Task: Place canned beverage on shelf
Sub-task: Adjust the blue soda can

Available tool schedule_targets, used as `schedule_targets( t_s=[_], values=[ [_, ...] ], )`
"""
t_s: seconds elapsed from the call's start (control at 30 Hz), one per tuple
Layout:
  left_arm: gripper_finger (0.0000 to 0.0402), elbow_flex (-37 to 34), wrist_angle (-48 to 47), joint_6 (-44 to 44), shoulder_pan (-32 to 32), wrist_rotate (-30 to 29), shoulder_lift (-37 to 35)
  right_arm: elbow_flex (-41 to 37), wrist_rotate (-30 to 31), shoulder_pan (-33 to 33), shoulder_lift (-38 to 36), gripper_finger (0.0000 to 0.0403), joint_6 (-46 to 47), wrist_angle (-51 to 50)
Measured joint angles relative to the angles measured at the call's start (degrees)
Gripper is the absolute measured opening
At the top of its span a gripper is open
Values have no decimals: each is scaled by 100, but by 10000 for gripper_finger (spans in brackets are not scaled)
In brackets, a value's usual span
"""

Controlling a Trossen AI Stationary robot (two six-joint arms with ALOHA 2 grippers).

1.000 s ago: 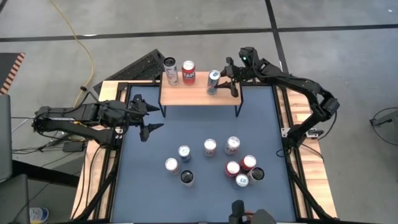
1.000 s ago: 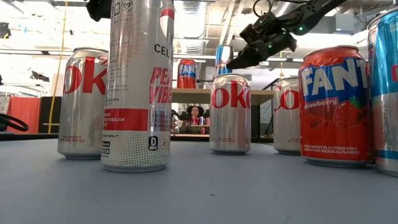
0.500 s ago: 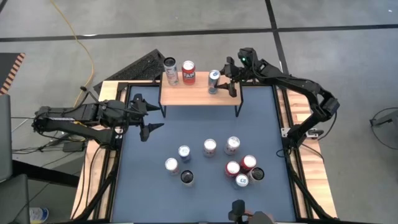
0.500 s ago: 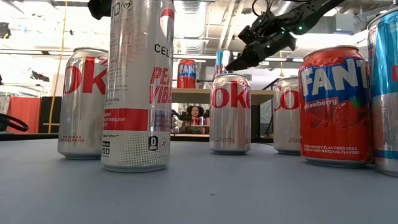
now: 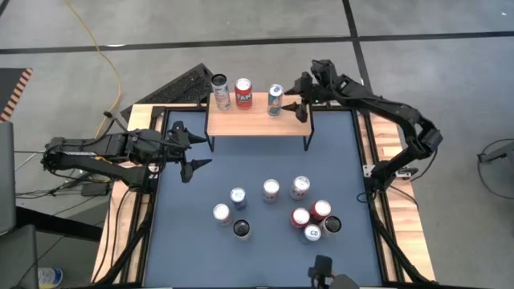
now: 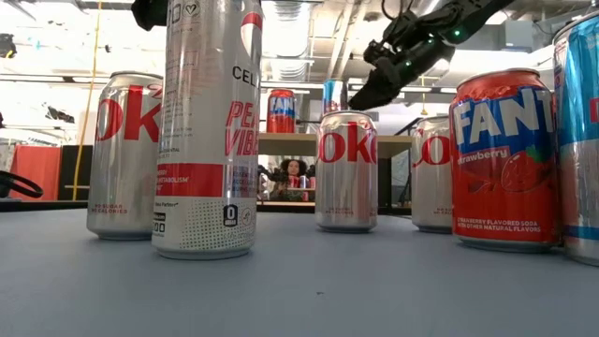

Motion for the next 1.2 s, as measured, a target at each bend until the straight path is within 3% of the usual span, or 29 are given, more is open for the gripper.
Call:
schedule_targets(
  t_s=[0.2,0.33,0.47,0.57,0.73,0.9,1.03,1.2],
  values=[
    [332,-1,-7,0,-2,1,0,-2,2240,426,-3,272,604,-506],
    [332,-2,-11,-2,-2,0,0,-17,2960,799,-295,272,963,-1092],
    [332,0,-11,-8,-2,-29,1,-334,3230,1198,-1028,272,1631,-1360],
    [332,-2,-9,-8,-2,-176,0,-1034,3667,1581,-1647,272,2104,-517],
    [332,-2,16,66,-2,-369,1,-2160,3612,1903,-2030,272,1980,1356],
    [332,-2,73,66,-2,-368,2,-2295,3510,1937,-1595,272,1501,2710],
    [332,-1,85,65,-1,-369,0,-2063,3460,1915,-1106,285,1576,3003],
    [332,-1,83,64,-1,-320,0,-1902,3521,1926,-711,340,1576,3015]
  ],
)
